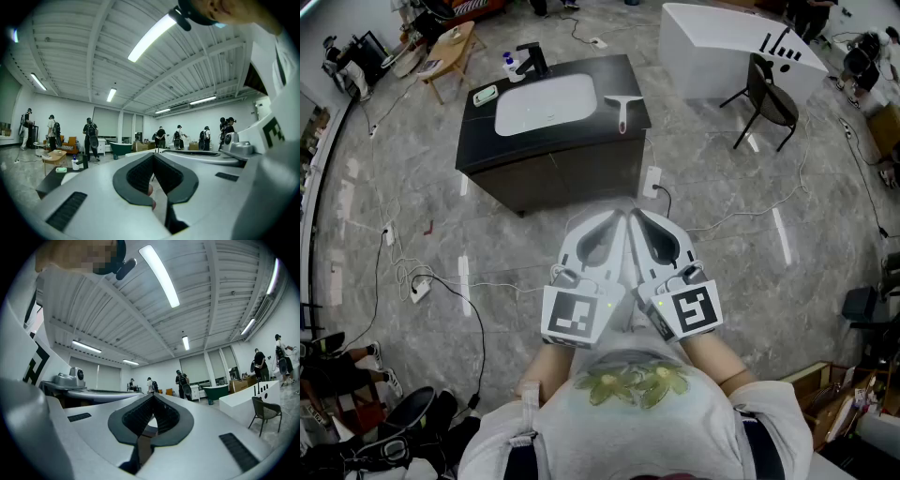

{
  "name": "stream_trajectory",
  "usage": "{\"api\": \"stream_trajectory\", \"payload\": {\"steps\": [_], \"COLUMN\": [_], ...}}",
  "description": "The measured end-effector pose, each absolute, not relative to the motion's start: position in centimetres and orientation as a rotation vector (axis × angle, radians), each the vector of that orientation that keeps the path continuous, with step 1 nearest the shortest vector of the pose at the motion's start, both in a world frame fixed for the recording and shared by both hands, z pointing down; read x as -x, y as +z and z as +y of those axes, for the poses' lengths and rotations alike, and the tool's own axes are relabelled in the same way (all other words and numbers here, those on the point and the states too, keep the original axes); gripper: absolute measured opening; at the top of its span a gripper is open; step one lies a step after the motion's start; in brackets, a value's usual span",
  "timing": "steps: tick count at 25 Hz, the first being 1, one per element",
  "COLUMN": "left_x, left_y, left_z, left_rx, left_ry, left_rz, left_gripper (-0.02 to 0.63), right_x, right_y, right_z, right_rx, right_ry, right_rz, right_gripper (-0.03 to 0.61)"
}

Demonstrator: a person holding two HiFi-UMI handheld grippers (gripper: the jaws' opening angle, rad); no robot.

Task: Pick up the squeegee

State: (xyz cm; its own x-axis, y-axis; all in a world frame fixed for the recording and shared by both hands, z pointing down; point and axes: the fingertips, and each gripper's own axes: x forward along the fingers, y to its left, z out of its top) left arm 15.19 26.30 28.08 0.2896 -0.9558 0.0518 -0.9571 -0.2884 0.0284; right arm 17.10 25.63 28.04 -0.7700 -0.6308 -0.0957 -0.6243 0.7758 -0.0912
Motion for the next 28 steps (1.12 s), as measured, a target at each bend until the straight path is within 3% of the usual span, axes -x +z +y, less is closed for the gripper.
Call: {"api": "stream_trajectory", "payload": {"steps": [14,28], "left_x": [-19.3,-14.0], "left_y": [31.0,34.7], "left_z": [21.6,15.0], "left_rx": [-2.36,-2.283], "left_ry": [0.066,0.079], "left_rz": [-1.897,-1.815], "left_gripper": [0.009,0.009], "right_x": [-21.2,-15.6], "right_y": [31.0,34.4], "right_z": [20.8,14.2], "right_rx": [0.954,0.887], "right_ry": [-0.168,-0.183], "right_rz": [2.938,3.081], "right_gripper": [0.023,0.023]}}
